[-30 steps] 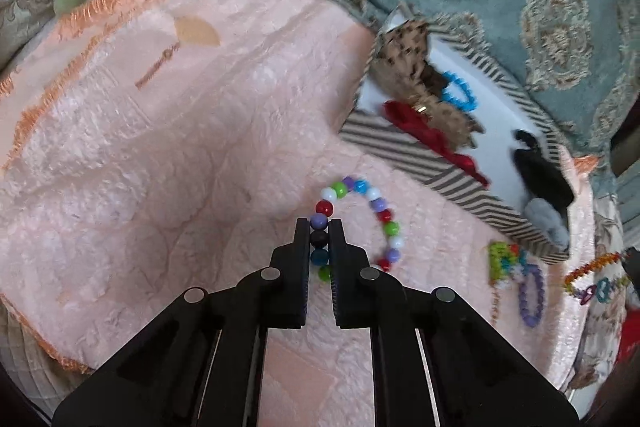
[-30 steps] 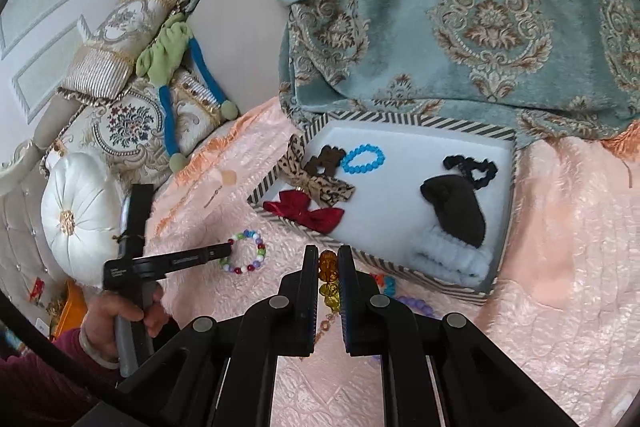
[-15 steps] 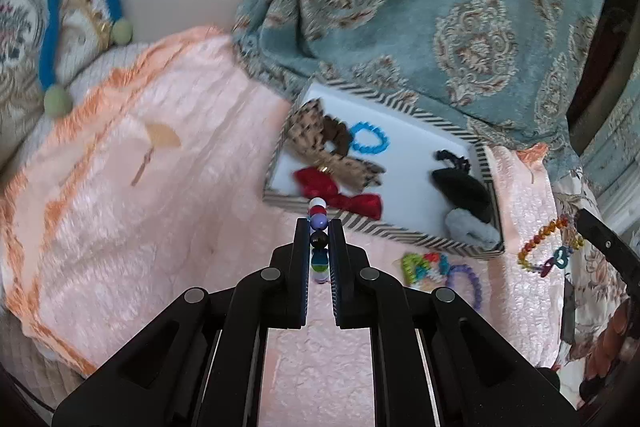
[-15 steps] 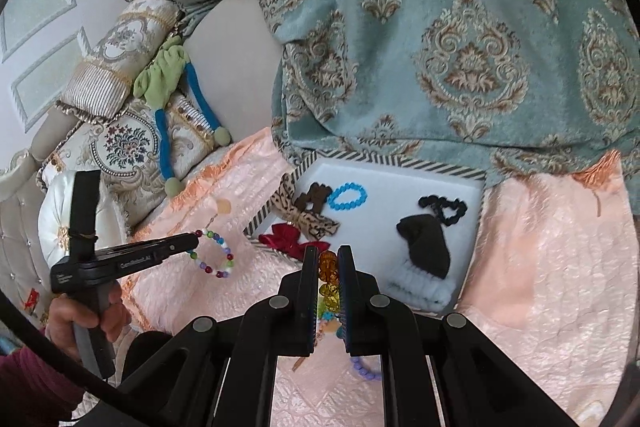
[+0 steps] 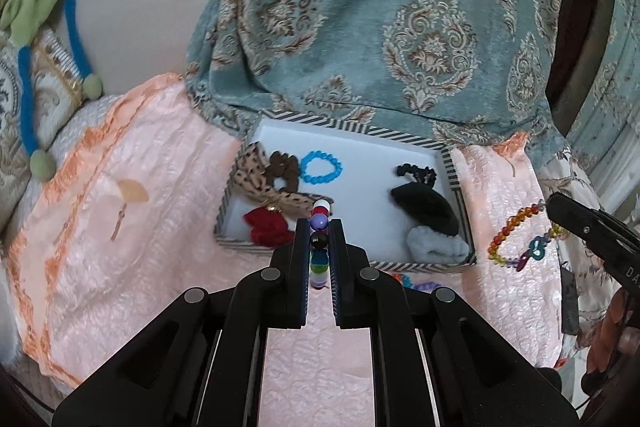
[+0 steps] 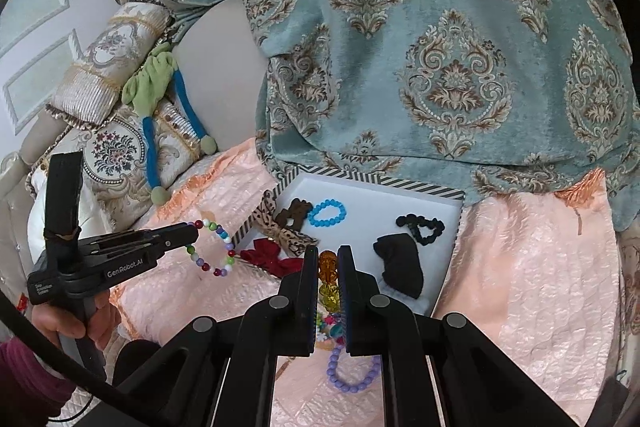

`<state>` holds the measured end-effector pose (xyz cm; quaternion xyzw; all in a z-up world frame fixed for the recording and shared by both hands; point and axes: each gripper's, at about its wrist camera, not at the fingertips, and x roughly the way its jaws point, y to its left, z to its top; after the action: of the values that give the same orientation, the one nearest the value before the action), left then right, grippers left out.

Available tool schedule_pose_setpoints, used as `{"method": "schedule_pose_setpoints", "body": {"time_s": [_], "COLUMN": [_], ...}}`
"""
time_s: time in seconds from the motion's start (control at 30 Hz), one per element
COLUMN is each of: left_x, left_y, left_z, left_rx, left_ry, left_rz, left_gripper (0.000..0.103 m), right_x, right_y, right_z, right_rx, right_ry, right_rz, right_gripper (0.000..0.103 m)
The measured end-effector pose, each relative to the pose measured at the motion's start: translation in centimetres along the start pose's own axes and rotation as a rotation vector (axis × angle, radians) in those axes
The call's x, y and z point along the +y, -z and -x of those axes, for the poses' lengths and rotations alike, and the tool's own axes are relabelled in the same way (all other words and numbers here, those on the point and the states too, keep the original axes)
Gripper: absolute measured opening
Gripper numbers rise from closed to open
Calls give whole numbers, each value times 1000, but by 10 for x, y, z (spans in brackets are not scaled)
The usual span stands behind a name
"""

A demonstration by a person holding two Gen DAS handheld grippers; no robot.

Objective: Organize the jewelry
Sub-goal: 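Carry both bracelets over the white tray and lower them inside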

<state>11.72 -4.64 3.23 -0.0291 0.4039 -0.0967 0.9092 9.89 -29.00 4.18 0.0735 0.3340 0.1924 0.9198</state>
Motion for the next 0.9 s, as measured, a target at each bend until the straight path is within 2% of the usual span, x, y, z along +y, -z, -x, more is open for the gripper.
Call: {"method": "schedule_pose_setpoints", "body": {"time_s": [0.9], "left_x": [-36], "left_y": [-28], "left_z": [-88], "left_rx": [86], "left_ry": [-15], "left_rz": [-37], "left_gripper": [8], "right_x": [-40], "right_y": [-22], "right_z": [-73], "right_rx": [82], "right_ry": [18], "right_rz": [-28], "right_gripper": [8]}}
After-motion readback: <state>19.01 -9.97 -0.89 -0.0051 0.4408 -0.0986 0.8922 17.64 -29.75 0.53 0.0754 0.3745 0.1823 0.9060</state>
